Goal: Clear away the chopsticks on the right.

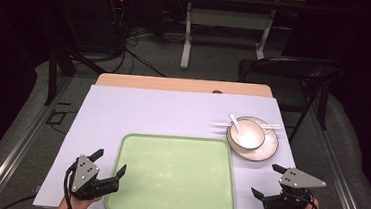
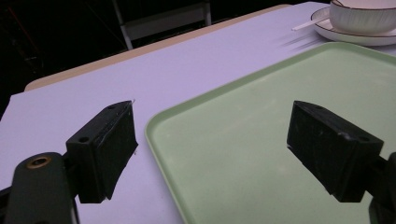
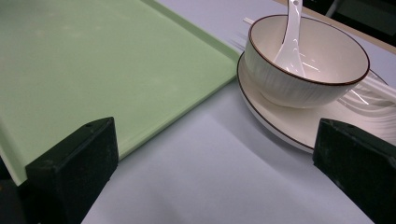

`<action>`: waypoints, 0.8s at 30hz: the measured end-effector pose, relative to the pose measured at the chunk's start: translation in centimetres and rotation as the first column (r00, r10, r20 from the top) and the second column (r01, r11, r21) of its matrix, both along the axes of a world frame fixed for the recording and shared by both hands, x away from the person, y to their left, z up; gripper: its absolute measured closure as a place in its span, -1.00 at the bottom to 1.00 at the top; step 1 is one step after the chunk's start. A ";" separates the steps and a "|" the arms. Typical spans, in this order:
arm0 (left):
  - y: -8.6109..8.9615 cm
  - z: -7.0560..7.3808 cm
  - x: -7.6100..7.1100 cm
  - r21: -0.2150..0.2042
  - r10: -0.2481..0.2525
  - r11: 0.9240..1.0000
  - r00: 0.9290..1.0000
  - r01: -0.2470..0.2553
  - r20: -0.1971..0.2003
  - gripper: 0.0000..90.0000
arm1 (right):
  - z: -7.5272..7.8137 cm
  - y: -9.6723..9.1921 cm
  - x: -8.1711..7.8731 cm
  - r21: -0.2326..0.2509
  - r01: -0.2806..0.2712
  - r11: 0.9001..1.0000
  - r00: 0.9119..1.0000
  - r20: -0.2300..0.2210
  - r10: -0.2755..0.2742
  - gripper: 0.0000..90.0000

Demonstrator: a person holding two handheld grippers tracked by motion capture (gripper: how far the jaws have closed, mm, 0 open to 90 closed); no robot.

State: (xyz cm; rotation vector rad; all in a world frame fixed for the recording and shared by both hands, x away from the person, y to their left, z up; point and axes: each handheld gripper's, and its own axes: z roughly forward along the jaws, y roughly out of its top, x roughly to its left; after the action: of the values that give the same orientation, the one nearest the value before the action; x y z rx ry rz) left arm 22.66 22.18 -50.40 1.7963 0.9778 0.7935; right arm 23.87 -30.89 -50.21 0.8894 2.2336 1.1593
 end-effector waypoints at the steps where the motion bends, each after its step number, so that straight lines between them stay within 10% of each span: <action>1: 0.0 0.0 0.0 0.003 -0.003 1.000 1.000 0.003 0.000 -0.66 | 0.0 0.0 0.0 0.000 0.001 1.000 1.000 -0.003 -0.001 -1.00; 24: -0.1 0.0 -0.1 0.009 -0.008 1.000 1.000 0.008 0.000 -0.66 | 0.1 0.2 2.9 -0.134 -0.018 0.991 0.992 -0.128 0.001 -1.00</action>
State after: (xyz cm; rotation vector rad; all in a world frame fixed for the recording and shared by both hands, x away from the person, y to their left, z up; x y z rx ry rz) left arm 22.55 22.10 -50.40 1.8073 0.9673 0.7943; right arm 26.79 -30.68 -50.11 0.9220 2.3893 0.9662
